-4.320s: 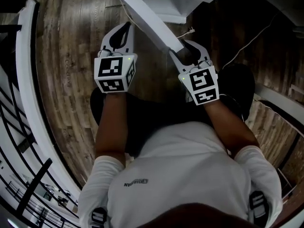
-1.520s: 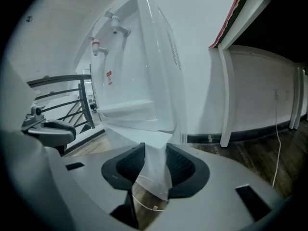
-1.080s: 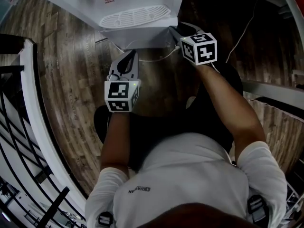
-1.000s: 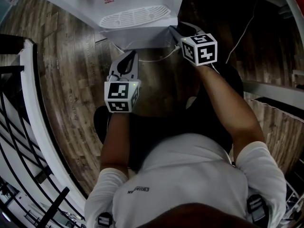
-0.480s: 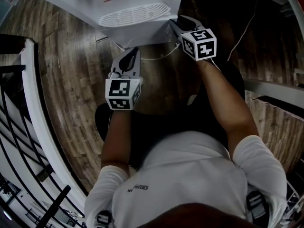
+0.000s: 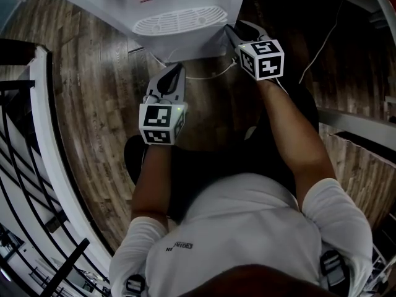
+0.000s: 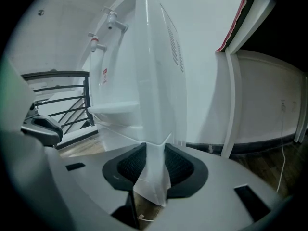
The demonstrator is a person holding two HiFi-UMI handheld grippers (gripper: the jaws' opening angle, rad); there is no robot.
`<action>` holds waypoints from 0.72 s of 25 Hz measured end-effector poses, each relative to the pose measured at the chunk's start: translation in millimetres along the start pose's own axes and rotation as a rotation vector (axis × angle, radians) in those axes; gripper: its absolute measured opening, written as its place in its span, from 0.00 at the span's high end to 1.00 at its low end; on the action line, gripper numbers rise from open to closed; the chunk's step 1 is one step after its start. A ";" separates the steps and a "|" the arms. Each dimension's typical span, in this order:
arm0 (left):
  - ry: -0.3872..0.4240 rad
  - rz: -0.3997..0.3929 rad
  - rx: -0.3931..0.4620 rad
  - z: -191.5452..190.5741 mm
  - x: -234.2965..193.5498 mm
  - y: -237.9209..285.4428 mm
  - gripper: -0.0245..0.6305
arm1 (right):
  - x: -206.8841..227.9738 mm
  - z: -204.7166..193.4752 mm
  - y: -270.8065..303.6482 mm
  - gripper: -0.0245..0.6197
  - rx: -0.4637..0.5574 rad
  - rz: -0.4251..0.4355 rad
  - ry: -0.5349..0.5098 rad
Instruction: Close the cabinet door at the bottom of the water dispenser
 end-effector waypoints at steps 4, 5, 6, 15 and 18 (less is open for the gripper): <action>-0.012 -0.004 -0.008 -0.5 1.4 2.5 0.97 | -1.4 0.0 -0.3 0.75 0.001 -0.011 -0.023; -0.012 -0.005 -0.009 0.2 2.3 3.3 0.97 | -2.0 0.3 -0.2 0.75 0.004 -0.015 -0.027; -0.011 -0.007 -0.009 1.2 3.3 4.1 0.97 | -2.3 0.4 -0.1 0.75 0.007 -0.017 -0.028; -0.040 0.016 -0.041 -1.2 4.8 2.7 0.97 | -2.8 -1.5 -4.3 0.75 -0.004 -0.031 -0.012; -0.044 0.036 -0.048 8.2 2.8 -5.7 0.97 | -8.6 0.7 -16.6 0.80 -0.020 -0.045 -0.025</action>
Point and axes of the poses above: the fingertips, and each gripper's own axes: y forward along the fingers, x to its right, z out of its top, the point moved 6 cm from there along -y, backward along the fingers, and after that the axes turned 1 degree about -x, right-handed, at the moved point
